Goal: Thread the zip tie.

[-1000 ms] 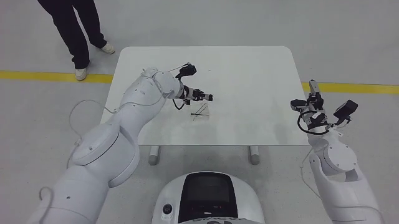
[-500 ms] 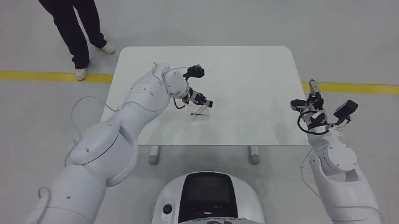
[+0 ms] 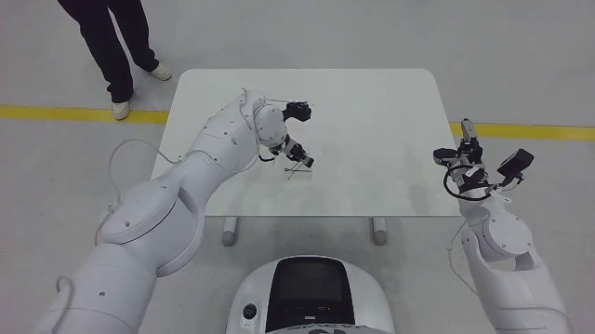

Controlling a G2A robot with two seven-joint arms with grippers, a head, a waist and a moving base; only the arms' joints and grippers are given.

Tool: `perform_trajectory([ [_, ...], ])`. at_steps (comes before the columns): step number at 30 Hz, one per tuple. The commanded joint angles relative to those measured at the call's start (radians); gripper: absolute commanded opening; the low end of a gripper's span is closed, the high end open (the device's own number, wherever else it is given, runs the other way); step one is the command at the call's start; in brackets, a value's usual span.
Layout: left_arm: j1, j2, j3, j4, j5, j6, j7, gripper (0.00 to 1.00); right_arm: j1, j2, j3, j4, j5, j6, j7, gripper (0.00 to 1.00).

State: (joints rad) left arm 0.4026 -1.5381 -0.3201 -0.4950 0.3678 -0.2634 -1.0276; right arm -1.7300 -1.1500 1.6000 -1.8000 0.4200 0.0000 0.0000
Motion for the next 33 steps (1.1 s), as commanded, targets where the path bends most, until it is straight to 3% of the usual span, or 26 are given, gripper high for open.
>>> perform_trajectory([
  [1,-0.003,0.002,0.006,-0.007,0.028,0.04,0.017,1.0,0.0,0.0,0.0,0.0,0.0,0.0,0.0,1.0],
  [6,-0.003,0.002,0.006,-0.007,0.028,0.04,0.017,1.0,0.0,0.0,0.0,0.0,0.0,0.0,0.0,1.0],
  [9,-0.004,0.004,0.014,-0.039,0.059,0.032,0.047,1.0,0.0,0.0,0.0,0.0,0.0,0.0,0.0,1.0],
  [14,-0.001,0.01,0.025,-0.088,0.087,0.019,0.007,1.0,0.0,0.0,0.0,0.0,0.0,0.0,0.0,1.0],
  [20,0.013,0.01,0.032,-0.111,0.1,0.023,-0.004,0.81,0.0,0.0,0.0,0.0,0.0,0.0,0.0,1.0],
  [25,0.02,0.002,0.042,-0.097,0.111,0.018,-0.004,0.5,0.0,0.0,0.0,0.0,0.0,0.0,0.0,1.0],
  [33,0.022,-0.023,0.057,-0.045,0.128,0.014,0.02,0.45,0.0,0.0,0.0,0.0,0.0,0.0,0.0,1.0],
])
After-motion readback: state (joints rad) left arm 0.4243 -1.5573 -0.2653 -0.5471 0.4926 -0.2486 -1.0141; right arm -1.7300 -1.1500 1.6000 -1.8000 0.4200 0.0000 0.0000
